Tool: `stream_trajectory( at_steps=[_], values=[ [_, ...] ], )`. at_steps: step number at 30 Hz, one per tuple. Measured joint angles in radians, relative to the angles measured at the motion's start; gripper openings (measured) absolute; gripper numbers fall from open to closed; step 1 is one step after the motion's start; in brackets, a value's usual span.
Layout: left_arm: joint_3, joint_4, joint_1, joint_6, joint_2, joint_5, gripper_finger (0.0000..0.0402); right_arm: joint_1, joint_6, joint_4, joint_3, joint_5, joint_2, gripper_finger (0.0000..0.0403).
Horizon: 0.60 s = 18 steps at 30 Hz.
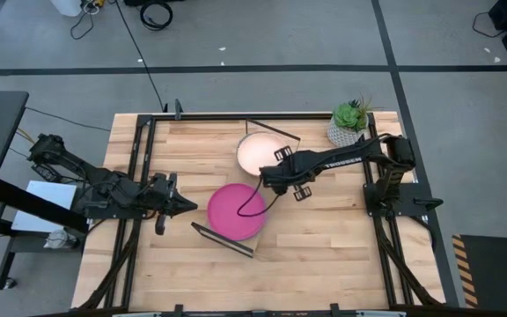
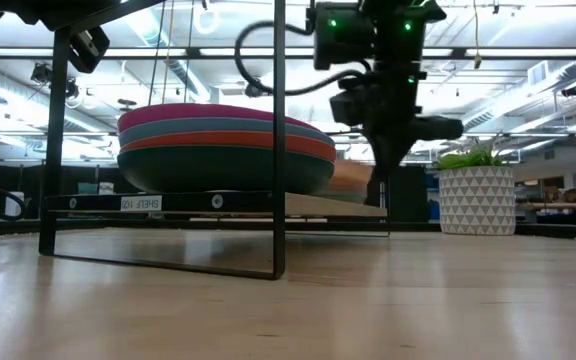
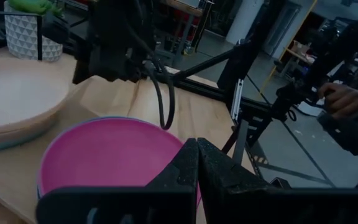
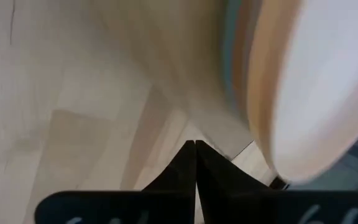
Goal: Place and stack plates onto a shelf
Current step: Stack the white plate on the top of the gray plate on the shelf
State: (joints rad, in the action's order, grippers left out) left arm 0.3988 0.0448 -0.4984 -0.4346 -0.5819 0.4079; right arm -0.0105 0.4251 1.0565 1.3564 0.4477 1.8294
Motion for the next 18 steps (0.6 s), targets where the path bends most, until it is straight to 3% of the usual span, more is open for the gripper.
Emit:
stream_trajectory(
  at_steps=[6, 11, 15, 18],
  values=[
    [0.000, -0.001, 0.000, 0.000, 0.000, -0.006, 0.0007, -0.013, 0.065, -0.069, 0.005, 0.004, 0.000, 0.0008],
    [0.000, 0.001, 0.000, 0.000, 0.000, -0.006, 0.0007, -0.011, 0.067, -0.028, 0.026, 0.025, -0.020, 0.0008],
    [0.000, 0.002, 0.000, 0.000, 0.000, -0.006, 0.0007, -0.013, 0.130, -0.180, 0.038, 0.053, -0.058, 0.0008],
    [0.000, 0.008, 0.000, 0.000, 0.000, -0.006, 0.0007, -0.067, 0.204, -0.341, 0.007, -0.007, -0.043, 0.0008]
  ],
)
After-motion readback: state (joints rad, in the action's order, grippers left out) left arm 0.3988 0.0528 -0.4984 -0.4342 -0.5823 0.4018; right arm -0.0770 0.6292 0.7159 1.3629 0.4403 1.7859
